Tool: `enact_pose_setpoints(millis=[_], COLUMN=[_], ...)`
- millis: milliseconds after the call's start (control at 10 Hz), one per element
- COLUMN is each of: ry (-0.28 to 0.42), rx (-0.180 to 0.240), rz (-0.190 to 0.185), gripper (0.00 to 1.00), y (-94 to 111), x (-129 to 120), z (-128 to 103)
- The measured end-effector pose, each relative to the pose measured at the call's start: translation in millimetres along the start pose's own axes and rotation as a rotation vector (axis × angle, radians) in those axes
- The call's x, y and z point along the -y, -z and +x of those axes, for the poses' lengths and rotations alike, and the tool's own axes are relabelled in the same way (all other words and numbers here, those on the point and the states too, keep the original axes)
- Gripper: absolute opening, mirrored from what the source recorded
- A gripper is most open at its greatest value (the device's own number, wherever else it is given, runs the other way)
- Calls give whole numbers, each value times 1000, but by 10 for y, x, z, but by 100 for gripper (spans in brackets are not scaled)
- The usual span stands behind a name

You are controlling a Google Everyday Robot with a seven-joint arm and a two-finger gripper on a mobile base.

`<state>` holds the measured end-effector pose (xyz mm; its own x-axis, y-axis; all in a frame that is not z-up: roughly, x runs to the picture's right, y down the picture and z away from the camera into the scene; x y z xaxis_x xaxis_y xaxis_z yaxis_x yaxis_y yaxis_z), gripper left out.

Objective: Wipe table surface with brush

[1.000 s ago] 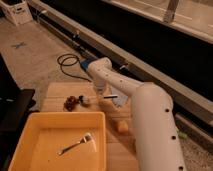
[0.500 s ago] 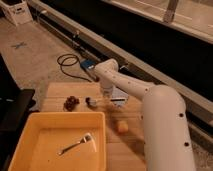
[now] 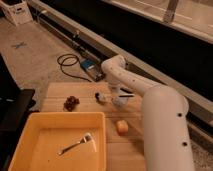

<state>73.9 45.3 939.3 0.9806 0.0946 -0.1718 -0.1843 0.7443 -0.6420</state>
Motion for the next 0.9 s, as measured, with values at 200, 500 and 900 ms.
enact_pose_setpoints(millis=[200, 500, 900], ry=[17, 64, 91], rx=[15, 69, 90], rz=[13, 9, -51], gripper=[9, 9, 9], y=[34, 36, 10], x=[49, -44, -547], z=[-178, -440, -493])
